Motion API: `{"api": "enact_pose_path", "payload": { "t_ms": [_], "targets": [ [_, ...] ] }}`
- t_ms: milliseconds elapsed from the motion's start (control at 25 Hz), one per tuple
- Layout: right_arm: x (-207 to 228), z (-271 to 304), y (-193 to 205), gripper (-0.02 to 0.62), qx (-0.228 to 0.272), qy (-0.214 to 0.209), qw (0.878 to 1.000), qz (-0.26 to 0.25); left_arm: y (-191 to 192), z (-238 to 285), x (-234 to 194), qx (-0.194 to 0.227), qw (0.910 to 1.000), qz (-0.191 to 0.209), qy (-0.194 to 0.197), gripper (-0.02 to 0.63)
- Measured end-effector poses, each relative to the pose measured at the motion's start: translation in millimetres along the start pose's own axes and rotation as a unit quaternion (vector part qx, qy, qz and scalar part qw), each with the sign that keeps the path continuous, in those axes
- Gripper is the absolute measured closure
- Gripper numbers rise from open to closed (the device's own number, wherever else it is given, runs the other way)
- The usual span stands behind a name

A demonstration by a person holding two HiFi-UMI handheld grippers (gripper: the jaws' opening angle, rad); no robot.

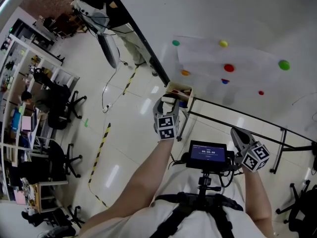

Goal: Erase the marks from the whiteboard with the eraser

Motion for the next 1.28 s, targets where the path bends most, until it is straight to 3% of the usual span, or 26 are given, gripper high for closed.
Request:
{"api": "enact_pose_path", "payload": {
  "t_ms": [120,480,800,1080,1280],
  "targets": [
    [5,1,-2,0.58,0.001,-0.003,1.0,0.0,-3,0,2,0.009,0.9998,-0.015,0.011,0.304],
    [-6,6,4,0.58,0.006,-0.022,1.0,0.002,-60,-30,-8,0.097,0.9944,-0.021,0.036,0.307],
    [-4,11,-27,0.58,0.028,-0.046,0.998,-0.018,-112,-68,11,0.154,0.9815,-0.04,0.106,0.307],
    [-10,16,-41,0.58,0.063,-0.048,0.996,-0.042,-100,-68,33,0.158,0.971,-0.06,0.169,0.307],
    [-42,0,-30,0.58,0.063,-0.03,0.997,-0.027,-89,-109,41,0.134,0.967,-0.054,0.21,0.307]
  ]
}}
Point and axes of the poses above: the fingertips, and each gripper's own axes: z forward along the fingers, x to its right, y out of its underside, the point moved 1 cm from there along -z, backward along the fingers, and after that the axes turned 13 degrees about x, right-handed, at the moved point
